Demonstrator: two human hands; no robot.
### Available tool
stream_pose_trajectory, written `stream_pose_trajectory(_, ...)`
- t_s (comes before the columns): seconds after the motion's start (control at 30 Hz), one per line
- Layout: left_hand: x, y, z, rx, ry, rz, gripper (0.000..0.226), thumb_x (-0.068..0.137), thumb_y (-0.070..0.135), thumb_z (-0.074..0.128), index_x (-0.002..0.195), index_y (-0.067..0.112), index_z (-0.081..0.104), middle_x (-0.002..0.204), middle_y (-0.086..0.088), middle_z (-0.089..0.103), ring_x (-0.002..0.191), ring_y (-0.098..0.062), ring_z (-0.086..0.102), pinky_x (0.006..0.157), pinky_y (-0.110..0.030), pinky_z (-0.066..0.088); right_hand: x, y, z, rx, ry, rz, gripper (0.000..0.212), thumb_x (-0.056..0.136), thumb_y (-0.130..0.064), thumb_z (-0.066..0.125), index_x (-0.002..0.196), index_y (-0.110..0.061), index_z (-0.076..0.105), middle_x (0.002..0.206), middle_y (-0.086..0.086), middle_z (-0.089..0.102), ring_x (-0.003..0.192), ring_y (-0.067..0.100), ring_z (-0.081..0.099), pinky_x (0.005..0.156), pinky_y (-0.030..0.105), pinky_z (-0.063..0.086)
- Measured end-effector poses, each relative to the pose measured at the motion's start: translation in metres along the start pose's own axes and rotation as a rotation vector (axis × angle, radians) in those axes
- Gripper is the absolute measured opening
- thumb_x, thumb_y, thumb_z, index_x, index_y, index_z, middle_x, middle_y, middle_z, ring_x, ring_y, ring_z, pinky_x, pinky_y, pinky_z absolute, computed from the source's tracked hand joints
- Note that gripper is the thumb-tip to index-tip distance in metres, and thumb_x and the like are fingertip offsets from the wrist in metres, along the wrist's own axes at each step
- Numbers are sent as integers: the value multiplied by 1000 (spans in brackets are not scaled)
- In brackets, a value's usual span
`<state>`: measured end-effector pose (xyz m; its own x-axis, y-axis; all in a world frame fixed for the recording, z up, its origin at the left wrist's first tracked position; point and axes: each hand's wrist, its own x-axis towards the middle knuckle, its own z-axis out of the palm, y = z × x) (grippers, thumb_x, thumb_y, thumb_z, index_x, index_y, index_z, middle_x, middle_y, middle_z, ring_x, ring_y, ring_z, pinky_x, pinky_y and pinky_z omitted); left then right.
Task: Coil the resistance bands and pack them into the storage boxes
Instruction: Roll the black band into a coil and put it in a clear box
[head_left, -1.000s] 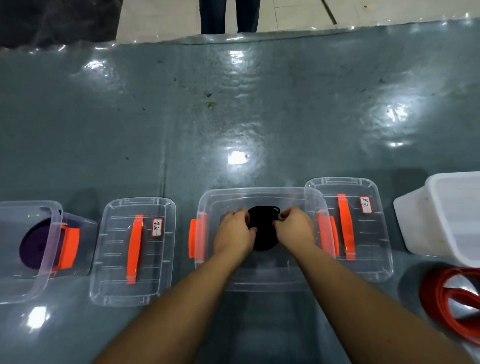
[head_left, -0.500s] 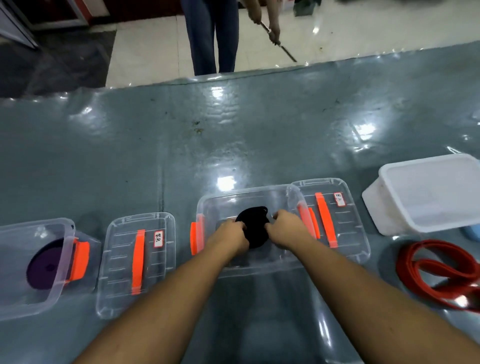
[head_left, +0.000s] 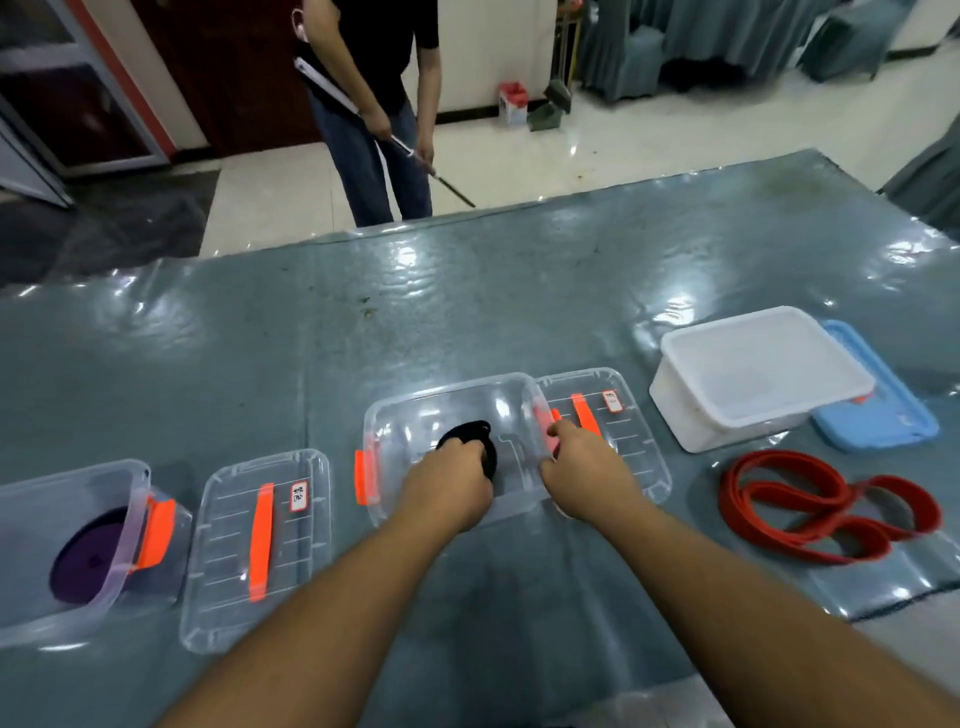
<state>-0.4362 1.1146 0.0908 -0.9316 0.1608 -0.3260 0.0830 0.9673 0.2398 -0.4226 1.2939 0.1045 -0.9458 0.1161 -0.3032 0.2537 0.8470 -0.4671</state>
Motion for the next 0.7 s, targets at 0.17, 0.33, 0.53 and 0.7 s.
stream_pose_trajectory(0.17, -14, 63, 26, -42, -34, 129, 34, 95, 31, 56, 128, 23, 63, 129, -3, 59, 114, -29, 63, 88, -38, 53, -41, 79, -29, 51, 50, 74, 41, 90, -25, 52, 131, -25, 52, 119, 8, 69, 109, 35, 64, 89, 44, 53)
stream_pose_trajectory(0.33, -33, 147, 69, -11, 36, 241, 37, 93, 28, 57, 130, 25, 63, 133, -1, 53, 126, -27, 53, 104, -43, 48, -93, 189, -58, 57, 59, 223, 36, 93, -29, 54, 127, -17, 53, 127, 12, 66, 116, 35, 62, 92, 42, 52)
stream_pose_trajectory(0.53, -50, 251, 104, 125, -164, 362, 42, 91, 31, 56, 133, 24, 61, 136, -5, 54, 129, -30, 54, 106, -42, 47, -153, 307, -91, 161, 67, 461, 35, 91, -27, 52, 124, -16, 53, 127, 11, 64, 116, 35, 61, 91, 41, 52)
stream_pose_trajectory(0.7, -56, 319, 124, 224, -239, 461, 44, 93, 30, 55, 136, 24, 59, 141, -5, 52, 130, -28, 55, 106, -40, 46, -192, 375, -110, 212, 110, 606, 28, 90, -34, 52, 116, -23, 52, 108, 4, 65, 88, 27, 58, 76, 40, 55)
